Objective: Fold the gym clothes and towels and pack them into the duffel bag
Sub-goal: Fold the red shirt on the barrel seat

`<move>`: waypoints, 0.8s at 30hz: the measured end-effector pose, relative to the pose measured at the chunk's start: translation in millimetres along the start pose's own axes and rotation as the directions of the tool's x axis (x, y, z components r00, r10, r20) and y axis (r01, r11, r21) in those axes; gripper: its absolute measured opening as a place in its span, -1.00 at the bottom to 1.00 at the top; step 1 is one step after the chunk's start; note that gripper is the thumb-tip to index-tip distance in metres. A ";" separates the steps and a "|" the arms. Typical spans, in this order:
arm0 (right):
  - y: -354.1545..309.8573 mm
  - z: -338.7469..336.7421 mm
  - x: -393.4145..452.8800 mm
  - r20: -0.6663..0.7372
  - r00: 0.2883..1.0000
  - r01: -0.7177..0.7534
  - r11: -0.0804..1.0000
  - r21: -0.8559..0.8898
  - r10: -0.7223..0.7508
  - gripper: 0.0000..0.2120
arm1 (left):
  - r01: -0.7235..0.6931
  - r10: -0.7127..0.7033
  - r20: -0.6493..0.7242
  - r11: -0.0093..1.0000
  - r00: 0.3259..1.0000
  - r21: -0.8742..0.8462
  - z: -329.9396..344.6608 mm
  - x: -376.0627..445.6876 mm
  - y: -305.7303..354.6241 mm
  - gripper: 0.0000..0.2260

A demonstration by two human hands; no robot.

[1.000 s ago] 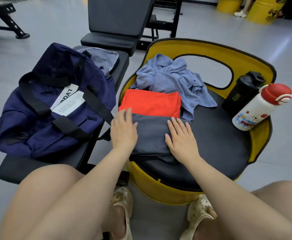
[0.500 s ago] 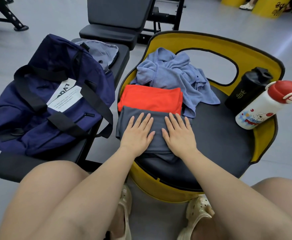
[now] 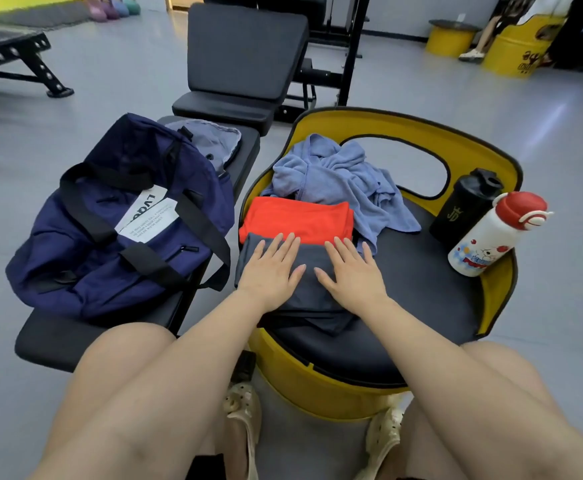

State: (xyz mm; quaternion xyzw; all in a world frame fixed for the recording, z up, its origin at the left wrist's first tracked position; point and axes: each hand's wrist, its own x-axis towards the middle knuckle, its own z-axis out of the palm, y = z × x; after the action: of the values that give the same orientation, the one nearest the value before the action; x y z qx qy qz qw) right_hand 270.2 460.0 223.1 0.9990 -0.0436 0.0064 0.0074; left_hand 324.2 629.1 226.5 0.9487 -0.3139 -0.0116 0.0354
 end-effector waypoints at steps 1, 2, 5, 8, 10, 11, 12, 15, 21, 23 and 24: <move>-0.3 -8.9 -1.1 -0.015 1.000 0.003 1.000 0.007 -0.003 -0.37 | -0.001 0.001 -0.019 1.000 1.000 0.012 -9.4 -2.7 -2.3 -0.46; -0.5 -19.1 -2.2 -0.031 0.999 0.009 1.000 0.017 -0.009 -0.35 | 0.000 0.001 -0.040 1.000 0.999 0.030 -19.9 -5.2 -5.3 -0.45; -1.2 -51.6 -5.5 -0.074 0.997 0.038 0.998 0.048 -0.034 -0.33 | 0.018 -0.010 -0.114 0.998 0.993 0.068 -54.7 -15.3 -16.8 -0.43; -5.2 -85.5 -9.7 -0.135 0.989 0.068 0.997 0.042 -0.062 -0.32 | 0.061 -0.047 -0.184 0.996 0.982 0.069 -89.3 -30.1 -29.8 -0.42; -8.8 -107.4 -12.4 -0.158 0.985 0.077 0.996 0.050 -0.069 -0.30 | 0.100 -0.086 -0.211 0.994 0.974 0.054 -110.2 -42.0 -37.9 -0.41; -11.2 -118.1 -13.5 -0.168 0.983 0.086 0.995 0.059 -0.075 -0.30 | 0.117 -0.105 -0.221 0.992 0.970 0.044 -120.4 -48.4 -41.6 -0.41; -13.4 -128.8 -14.5 -0.179 0.980 0.097 0.993 0.069 -0.083 -0.29 | 0.132 -0.120 -0.229 0.991 0.966 0.037 -130.3 -54.5 -45.0 -0.40; -21.9 -160.0 -17.2 -0.230 0.968 0.123 0.987 0.105 -0.097 -0.30 | 0.174 -0.155 -0.254 0.983 0.955 0.053 -160.8 -72.4 -52.8 -0.39; -43.1 -212.1 -16.0 -0.323 0.932 0.212 0.970 0.120 -0.164 -0.34 | 0.247 -0.211 -0.352 0.967 0.912 0.061 -214.7 -97.1 -63.0 -0.40; -52.0 -228.6 -12.8 -0.354 0.917 0.238 0.964 0.116 -0.183 -0.34 | 0.272 -0.230 -0.373 0.961 0.899 0.061 -230.3 -104.1 -67.9 -0.40; -56.8 -237.0 -10.9 -0.375 0.906 0.252 0.962 0.106 -0.196 -0.33 | 0.285 -0.243 -0.380 0.957 0.892 0.057 -238.3 -107.6 -70.2 -0.41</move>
State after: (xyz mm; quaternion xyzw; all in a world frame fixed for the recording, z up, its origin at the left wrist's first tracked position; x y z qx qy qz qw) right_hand 261.4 521.1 459.0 0.9767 0.0745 0.1922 -0.0604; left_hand 290.1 763.7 458.9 0.9682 -0.1698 0.1796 0.0387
